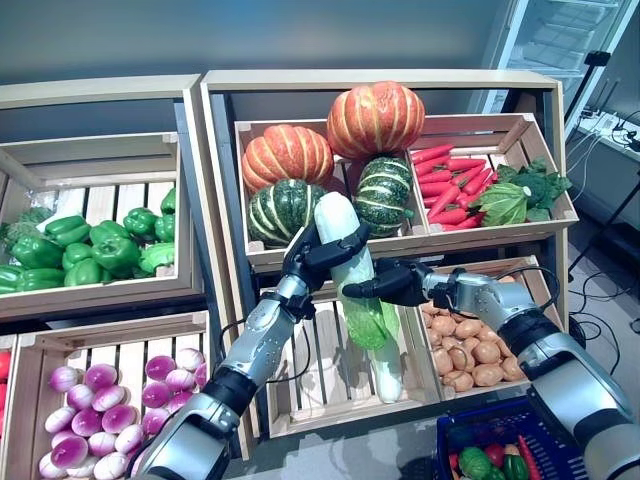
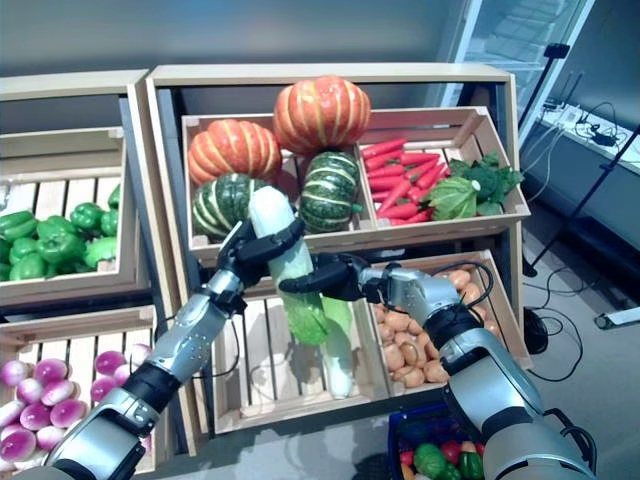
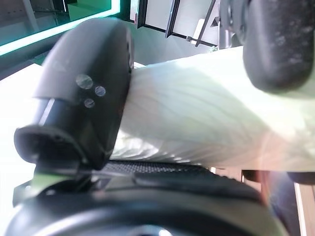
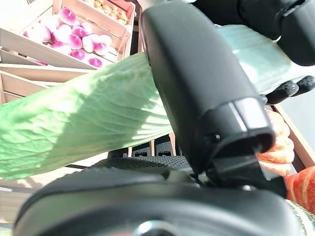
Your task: Put vegetables into the basket
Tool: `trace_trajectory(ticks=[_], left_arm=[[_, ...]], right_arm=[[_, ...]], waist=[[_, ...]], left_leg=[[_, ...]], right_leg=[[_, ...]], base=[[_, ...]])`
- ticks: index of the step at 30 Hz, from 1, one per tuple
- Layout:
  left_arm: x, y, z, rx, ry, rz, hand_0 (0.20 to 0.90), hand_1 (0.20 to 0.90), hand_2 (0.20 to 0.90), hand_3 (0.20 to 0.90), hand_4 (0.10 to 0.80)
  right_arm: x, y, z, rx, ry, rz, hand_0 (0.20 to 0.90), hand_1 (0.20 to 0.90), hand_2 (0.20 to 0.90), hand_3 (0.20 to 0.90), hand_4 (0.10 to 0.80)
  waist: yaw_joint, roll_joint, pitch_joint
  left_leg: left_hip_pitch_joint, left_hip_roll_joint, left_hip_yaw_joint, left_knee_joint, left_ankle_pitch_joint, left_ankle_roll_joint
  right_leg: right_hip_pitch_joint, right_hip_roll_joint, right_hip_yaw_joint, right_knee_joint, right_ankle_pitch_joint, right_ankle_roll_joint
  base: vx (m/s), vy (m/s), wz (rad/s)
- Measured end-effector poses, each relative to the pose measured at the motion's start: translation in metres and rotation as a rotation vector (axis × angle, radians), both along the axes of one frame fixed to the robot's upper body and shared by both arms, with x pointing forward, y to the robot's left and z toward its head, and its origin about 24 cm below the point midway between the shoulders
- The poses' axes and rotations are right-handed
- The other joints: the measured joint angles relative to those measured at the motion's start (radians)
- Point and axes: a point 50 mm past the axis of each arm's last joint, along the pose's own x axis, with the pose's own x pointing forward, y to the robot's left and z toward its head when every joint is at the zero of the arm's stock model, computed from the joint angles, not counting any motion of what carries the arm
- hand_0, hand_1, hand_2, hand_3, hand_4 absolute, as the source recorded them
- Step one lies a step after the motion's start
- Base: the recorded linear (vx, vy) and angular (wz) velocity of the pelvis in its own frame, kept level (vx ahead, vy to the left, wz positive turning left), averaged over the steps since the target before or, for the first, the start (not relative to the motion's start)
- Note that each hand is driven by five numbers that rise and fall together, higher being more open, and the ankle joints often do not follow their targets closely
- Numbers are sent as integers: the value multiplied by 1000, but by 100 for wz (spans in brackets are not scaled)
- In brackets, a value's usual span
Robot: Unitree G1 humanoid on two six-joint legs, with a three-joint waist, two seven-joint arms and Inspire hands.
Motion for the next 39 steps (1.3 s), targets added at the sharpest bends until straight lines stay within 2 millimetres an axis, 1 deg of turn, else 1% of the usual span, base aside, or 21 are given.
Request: trace_trajectory(ticks=[2,3,7,10,12,14,18,22,25,27,28,33,36,39], left_arm=[[0,1,0,-16,4,3,300,300,300,300,400],[0,1,0,-16,6,3,900,900,900,900,800],[1,1,-1,-12,26,-12,900,900,900,900,800],[-2,2,-3,-12,27,-42,900,900,900,900,800],[-2,6,-5,11,29,-50,900,900,900,900,800],[-3,6,-6,30,30,-61,900,900,900,900,800],[-4,8,-6,128,3,-106,900,900,900,900,800],[-5,12,-6,207,-17,-129,900,900,900,900,800],[-6,15,-6,265,-32,-154,900,900,900,900,800],[-7,15,-7,295,-37,-165,900,900,900,900,800],[-7,15,-7,307,-40,-167,900,900,900,900,800],[-9,12,-6,344,-66,-200,900,900,900,900,800],[-10,10,-5,357,-81,-215,900,900,900,900,800],[-12,8,-4,371,-94,-234,900,900,900,900,800]], right_arm=[[0,0,1,-1,-9,0,300,300,300,300,400],[0,0,1,-3,-12,0,300,300,300,300,400],[-1,-2,-1,-11,-9,-8,300,300,300,300,400],[-5,-4,-6,-10,-14,-13,300,300,300,300,400],[-7,-5,-8,-5,-7,-19,300,300,300,300,400],[-8,-7,-10,-6,-4,-25,300,300,300,300,400],[-15,-18,-14,-16,-30,-40,300,300,300,300,400],[-20,-23,-18,-27,-55,-50,300,300,300,300,400],[-25,-31,-20,-38,-67,-59,300,300,300,300,400],[-28,-34,-24,-39,-63,-65,300,300,300,300,400],[-29,-35,-25,-36,-66,-71,300,300,300,300,400],[-38,-42,-29,-28,-81,-91,300,300,300,300,400],[-45,-47,-32,-11,-90,-111,300,300,300,300,400],[-52,-52,-36,4,-95,-135,300,300,300,300,400]], waist=[[-1,0,0],[-1,0,0],[-2,0,0],[-7,0,0],[-15,0,0],[-16,0,0],[-16,1,1],[-20,3,3],[-22,4,5],[-26,4,11],[-39,4,19],[-67,5,55],[-73,5,62],[-83,5,67]], left_leg=[[0,0,0,-1,0,0],[0,0,0,-2,0,0],[-1,0,0,-3,0,0],[-1,-1,2,-7,1,0],[-1,-1,4,-11,1,-1],[1,-1,5,-14,1,-1],[4,-2,8,-20,1,-1],[4,-2,11,-21,1,0],[5,-3,21,-23,1,-1],[6,-3,32,-25,1,0],[6,-3,31,-25,1,0],[10,-4,38,-28,1,0],[12,-4,58,-32,1,0],[12,-4,62,-34,1,0]], right_leg=[[0,0,0,-1,0,0],[-1,0,0,-1,0,0],[-1,0,0,-3,0,0],[-1,1,3,-11,2,2],[-1,1,4,-15,3,2],[-2,1,4,-15,3,2],[-3,1,7,-16,3,2],[-6,1,10,-17,3,2],[-12,1,25,-18,4,3],[-20,1,37,-18,6,5],[-20,1,37,-18,6,5],[-23,1,48,-18,7,5],[-32,2,58,-18,7,5],[-36,2,61,-18,8,5]], base=[[0,0,0],[0,0,0],[0,0,0],[0,0,0],[0,0,0],[-4,8,-2],[-3,5,-1],[-6,4,-1],[-6,7,-8],[10,7,-13],[12,10,-4],[-2,9,-6],[-16,0,-11],[-8,-9,-4]])
